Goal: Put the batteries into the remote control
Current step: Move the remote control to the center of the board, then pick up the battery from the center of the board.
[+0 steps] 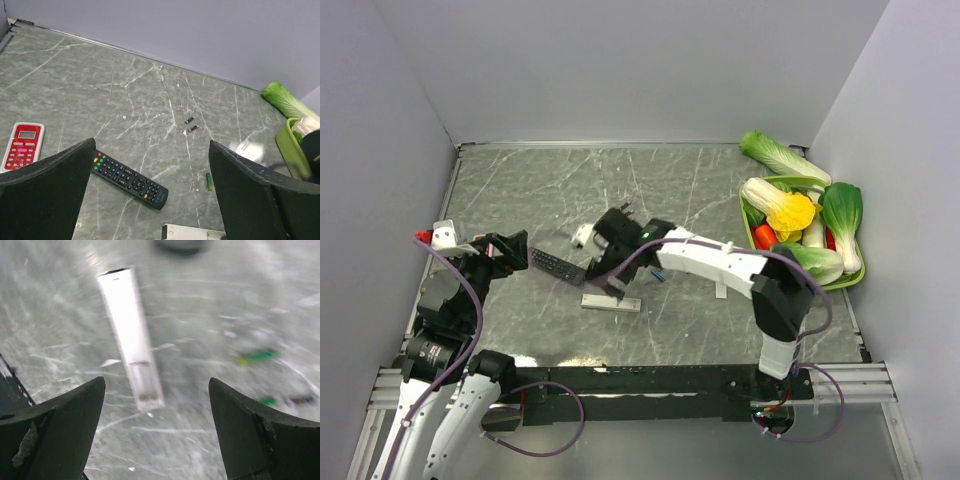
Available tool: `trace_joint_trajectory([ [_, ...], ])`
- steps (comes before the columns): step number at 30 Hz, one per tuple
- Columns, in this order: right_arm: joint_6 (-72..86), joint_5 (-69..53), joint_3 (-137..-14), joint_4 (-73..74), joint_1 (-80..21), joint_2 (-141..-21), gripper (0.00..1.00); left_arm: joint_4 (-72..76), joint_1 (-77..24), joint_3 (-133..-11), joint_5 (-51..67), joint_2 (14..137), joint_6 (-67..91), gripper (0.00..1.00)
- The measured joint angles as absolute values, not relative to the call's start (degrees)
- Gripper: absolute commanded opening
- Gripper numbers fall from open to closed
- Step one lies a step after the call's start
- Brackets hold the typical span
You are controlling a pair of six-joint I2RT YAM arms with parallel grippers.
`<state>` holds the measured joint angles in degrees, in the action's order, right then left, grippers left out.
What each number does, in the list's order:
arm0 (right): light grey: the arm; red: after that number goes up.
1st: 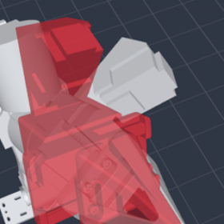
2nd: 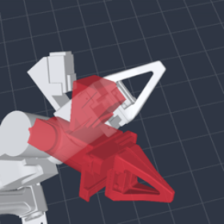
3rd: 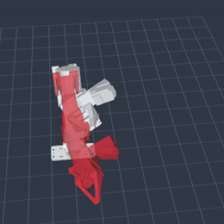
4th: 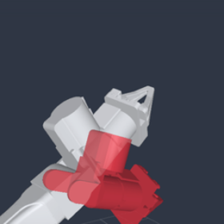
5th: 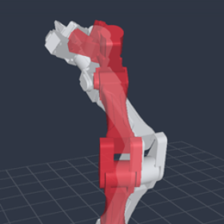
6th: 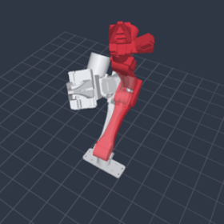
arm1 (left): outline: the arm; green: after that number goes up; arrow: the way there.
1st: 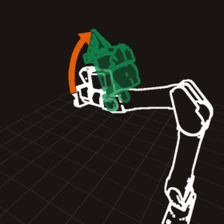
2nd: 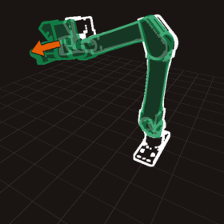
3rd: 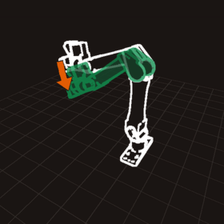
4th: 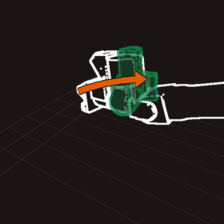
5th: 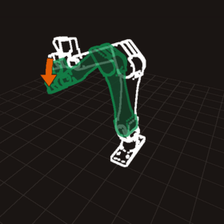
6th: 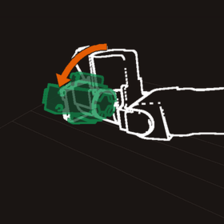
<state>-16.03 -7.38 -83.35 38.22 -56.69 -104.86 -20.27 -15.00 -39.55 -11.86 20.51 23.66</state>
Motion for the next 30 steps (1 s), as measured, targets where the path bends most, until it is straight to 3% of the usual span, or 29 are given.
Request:
trace_joint_trajectory([
  [10, 0.95, -5.41, -85.41, 38.92, -40.66, -101.93, 1.0, -20.86, -14.96, -39.55, -11.68, 20.56, 23.38, 0.99],
  [21, 9.63, -2.94, -85.41, 41.58, -35.29, -105.58, 0.58, -20.86, -14.96, -39.55, -11.35, 20.56, 23.2, 0.99],
  [30, 15.4, -3.2, -85.41, 41.71, -34.72, -111.09, 0.42, -20.86, -14.96, -39.55, -11.2, 20.51, 23.18, 0.99],
])
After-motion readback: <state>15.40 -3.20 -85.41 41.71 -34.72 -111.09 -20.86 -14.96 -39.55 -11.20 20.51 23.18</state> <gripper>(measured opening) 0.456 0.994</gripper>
